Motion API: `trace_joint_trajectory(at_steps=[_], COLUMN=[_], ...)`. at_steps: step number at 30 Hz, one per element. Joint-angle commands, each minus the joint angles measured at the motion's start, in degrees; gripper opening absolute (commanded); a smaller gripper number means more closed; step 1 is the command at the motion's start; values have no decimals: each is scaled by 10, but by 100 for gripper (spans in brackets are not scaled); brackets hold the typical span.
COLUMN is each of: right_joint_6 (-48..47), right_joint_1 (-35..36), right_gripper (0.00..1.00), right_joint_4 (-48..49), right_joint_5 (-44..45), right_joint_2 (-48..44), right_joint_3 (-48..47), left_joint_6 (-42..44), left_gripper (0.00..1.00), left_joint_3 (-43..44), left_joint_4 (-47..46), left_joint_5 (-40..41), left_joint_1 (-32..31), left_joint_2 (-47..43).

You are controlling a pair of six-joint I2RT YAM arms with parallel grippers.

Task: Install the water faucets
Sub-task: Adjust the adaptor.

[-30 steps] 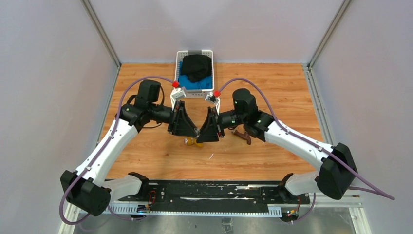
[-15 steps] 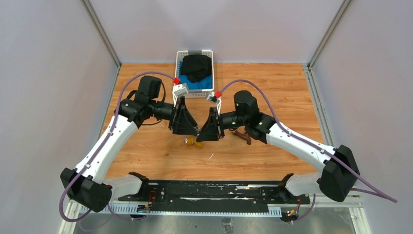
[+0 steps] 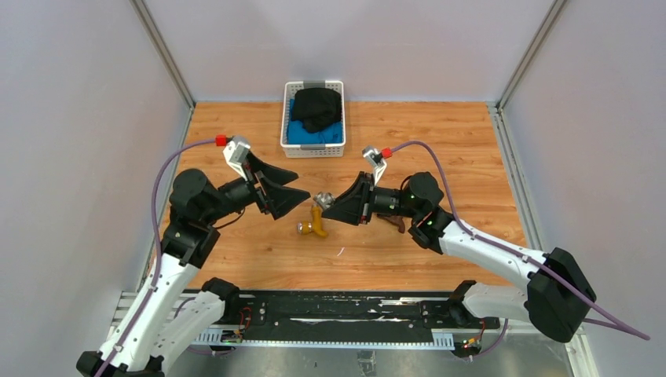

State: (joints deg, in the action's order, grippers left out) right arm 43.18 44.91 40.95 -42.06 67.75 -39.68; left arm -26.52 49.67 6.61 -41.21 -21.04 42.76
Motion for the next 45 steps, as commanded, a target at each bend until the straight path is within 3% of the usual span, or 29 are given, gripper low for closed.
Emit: trace_joint_trajectory(at_steps=[1, 8, 27, 35, 45], right_joint_6=[117, 188, 173, 175, 169], right_joint_1=[-6, -5, 4, 5, 6], right_gripper=[0, 0, 0, 0, 0], right_joint_4=[194, 303, 280, 285, 271], right_joint_5=[32, 21, 27, 23, 16], right_joint_2=[11, 69, 94, 102, 98], right_joint_3=[19, 14, -18, -22, -21], left_joint_6=[-221, -250, -268, -325, -327], left_gripper=[86, 96, 92, 76, 51], left_joint_3=[-91, -139, -165, -209, -213], left_joint_4=[-222, -259, -334, -433, -438], left_joint_5=[71, 109, 137, 176, 199], left_joint_1=[0, -30, -105, -125, -125], left_joint_2=[-35, -69, -17, 3, 2])
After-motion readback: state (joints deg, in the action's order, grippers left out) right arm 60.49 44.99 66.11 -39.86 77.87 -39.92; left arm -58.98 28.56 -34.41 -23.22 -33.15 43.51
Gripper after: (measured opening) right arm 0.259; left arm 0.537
